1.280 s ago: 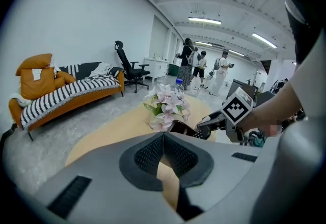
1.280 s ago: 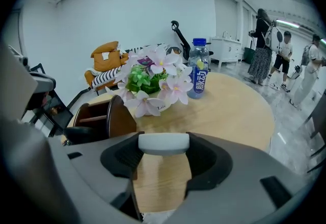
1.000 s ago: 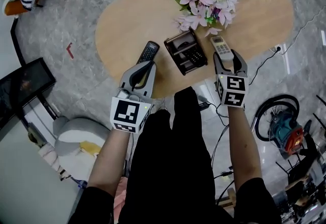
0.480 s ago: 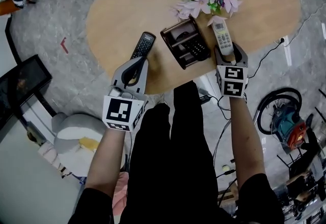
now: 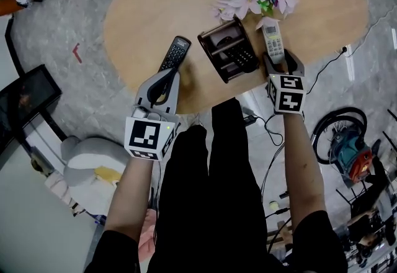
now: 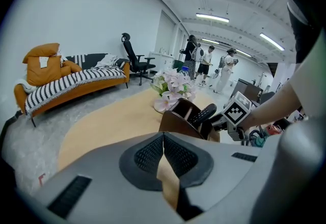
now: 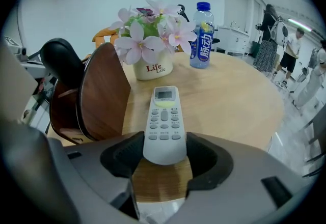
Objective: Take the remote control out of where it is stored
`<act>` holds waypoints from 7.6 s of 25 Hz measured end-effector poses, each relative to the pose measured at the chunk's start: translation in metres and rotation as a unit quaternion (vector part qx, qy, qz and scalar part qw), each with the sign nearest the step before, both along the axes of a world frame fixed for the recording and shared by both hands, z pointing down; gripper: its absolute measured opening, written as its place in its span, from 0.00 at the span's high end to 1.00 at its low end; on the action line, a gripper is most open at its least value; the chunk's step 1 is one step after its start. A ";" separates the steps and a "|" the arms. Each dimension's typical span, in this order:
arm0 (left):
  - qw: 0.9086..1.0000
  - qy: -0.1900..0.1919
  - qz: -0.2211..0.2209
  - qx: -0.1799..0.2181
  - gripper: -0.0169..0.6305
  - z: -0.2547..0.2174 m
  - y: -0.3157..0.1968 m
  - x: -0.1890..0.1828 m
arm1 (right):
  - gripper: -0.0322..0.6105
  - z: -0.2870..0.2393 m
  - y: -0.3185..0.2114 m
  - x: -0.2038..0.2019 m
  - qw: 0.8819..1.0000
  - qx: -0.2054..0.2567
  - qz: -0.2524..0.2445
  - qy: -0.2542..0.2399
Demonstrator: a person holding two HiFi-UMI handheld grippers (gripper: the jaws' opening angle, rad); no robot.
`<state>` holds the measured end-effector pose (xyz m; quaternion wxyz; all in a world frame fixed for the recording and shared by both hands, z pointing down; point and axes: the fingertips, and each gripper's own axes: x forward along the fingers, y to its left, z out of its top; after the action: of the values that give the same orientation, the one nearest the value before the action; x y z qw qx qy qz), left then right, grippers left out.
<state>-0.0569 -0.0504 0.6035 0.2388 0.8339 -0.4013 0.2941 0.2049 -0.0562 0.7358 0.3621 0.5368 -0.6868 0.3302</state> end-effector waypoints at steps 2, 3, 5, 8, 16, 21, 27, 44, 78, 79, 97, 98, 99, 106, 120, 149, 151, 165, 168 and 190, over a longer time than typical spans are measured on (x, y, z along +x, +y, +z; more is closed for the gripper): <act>1.000 -0.001 0.000 0.001 0.96 -0.001 0.001 -0.002 | 0.54 0.000 0.000 0.000 1.000 -0.002 -0.002 0.001; 1.000 -0.001 0.000 0.002 0.96 -0.002 0.002 -0.003 | 0.54 0.000 0.000 0.000 1.000 -0.003 -0.002 0.001; 1.000 -0.002 -0.002 0.005 0.96 -0.004 0.002 -0.006 | 0.54 -0.003 0.000 -0.001 1.000 -0.001 -0.001 -0.002; 1.000 -0.004 -0.006 0.011 0.96 -0.007 0.001 -0.010 | 0.54 -0.021 -0.004 -0.001 1.000 0.024 0.014 -0.015; 0.999 0.018 0.001 0.043 0.96 -0.047 -0.003 0.004 | 0.54 -0.099 -0.006 -0.006 0.996 0.084 0.021 -0.027; 0.996 0.046 0.001 0.073 0.96 -0.093 -0.006 0.004 | 0.62 -0.164 0.001 -0.007 0.989 0.138 0.038 -0.025; 0.993 0.065 0.002 0.098 0.96 -0.137 0.000 -0.005 | 0.84 -0.234 0.019 -0.013 0.977 0.200 0.068 -0.025; 0.989 0.097 -0.003 0.112 0.96 -0.176 0.018 -0.024 | 0.91 -0.269 0.047 -0.060 0.980 0.195 0.036 -0.033; 0.990 0.070 -0.113 0.046 0.96 -0.107 0.010 -0.063 | 0.61 -0.119 0.011 -0.118 0.790 0.079 -0.556 0.246; 0.990 0.071 -0.115 0.046 0.96 -0.107 0.010 -0.063 | 0.61 -0.117 0.011 -0.118 0.782 0.077 -0.566 0.250; 0.987 0.077 -0.131 0.046 0.96 -0.110 0.026 -0.088 | 0.79 -0.109 0.013 -0.134 0.737 0.047 -0.612 0.283; 0.988 0.078 -0.128 0.047 0.96 -0.112 0.026 -0.088 | 0.79 -0.113 0.015 -0.136 0.742 0.047 -0.607 0.279; 0.988 0.079 -0.125 0.049 0.96 -0.114 0.027 -0.088 | 0.79 -0.117 0.016 -0.137 0.746 0.048 -0.603 0.278; 0.990 0.081 -0.097 0.057 0.96 -0.126 0.035 -0.094 | 0.79 -0.147 0.032 -0.146 0.769 0.067 -0.570 0.282; 0.992 0.085 0.060 0.071 0.96 -0.155 0.047 -0.035 | 0.79 -0.224 0.071 -0.113 0.846 0.115 -0.418 0.311; 0.997 0.049 0.061 0.018 0.96 -0.084 -0.013 0.099 | 0.79 -0.131 0.021 0.052 0.917 0.101 -0.294 0.249; 0.998 0.041 0.052 0.013 0.96 -0.075 -0.022 0.099 | 0.79 -0.117 0.010 0.057 0.918 0.096 -0.297 0.245; 1.000 0.010 -0.009 -0.016 0.96 -0.030 -0.044 0.077 | 0.79 -0.049 -0.025 0.077 0.947 0.092 -0.222 0.212; 1.000 0.002 -0.012 -0.020 0.96 -0.025 -0.041 0.069 | 0.79 -0.035 -0.028 0.084 0.954 0.074 -0.202 0.208; 0.999 -0.035 -0.030 -0.010 0.96 -0.011 -0.037 0.037 | 0.71 -0.007 -0.044 0.088 0.966 0.004 -0.195 0.169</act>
<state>-0.0201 -0.0877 0.5928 0.2418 0.8083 -0.4313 0.3195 0.2927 -0.1007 0.7286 0.5279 0.4422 -0.7082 0.1554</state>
